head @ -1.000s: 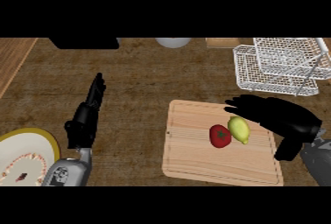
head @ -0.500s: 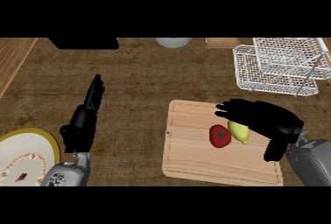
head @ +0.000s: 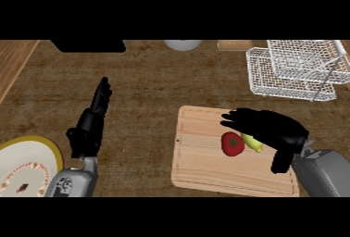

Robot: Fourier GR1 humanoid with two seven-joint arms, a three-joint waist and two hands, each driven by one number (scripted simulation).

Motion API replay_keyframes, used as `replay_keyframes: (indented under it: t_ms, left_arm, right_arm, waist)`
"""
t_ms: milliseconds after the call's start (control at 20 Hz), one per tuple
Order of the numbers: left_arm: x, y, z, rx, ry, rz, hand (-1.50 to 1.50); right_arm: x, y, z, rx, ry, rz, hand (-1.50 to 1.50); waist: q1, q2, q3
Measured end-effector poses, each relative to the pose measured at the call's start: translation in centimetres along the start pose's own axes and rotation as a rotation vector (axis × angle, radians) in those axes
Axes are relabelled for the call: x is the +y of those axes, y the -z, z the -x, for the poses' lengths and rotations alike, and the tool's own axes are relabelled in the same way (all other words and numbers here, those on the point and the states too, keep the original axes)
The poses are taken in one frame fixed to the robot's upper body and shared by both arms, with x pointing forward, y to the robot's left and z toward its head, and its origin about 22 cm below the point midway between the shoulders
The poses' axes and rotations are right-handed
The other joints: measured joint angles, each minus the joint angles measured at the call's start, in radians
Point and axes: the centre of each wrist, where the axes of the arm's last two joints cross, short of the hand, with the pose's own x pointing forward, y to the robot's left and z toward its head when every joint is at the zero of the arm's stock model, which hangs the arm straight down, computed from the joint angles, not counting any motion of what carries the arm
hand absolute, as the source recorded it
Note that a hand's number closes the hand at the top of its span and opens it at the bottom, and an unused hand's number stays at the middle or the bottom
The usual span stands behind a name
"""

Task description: Pick the tomato from the cutting board and place it in the tiered basket

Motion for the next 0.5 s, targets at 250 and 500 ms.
replay_keyframes:
  t_ms: [250, 500]
  left_arm:
    - [0.7, -0.9, -0.2, 0.006, 0.005, 0.001, 0.0]
    - [0.5, -0.8, -0.4, -0.001, 0.005, -0.003, 0.0]
  right_arm:
    - [0.4, 0.4, -0.6, 0.011, -0.001, -0.015, -1.5]
    - [0.9, 1.9, 0.3, 0.006, 0.013, -0.025, -1.5]
  waist:
    - [0.0, 0.0, 0.0]
    - [0.001, 0.0, 0.0]
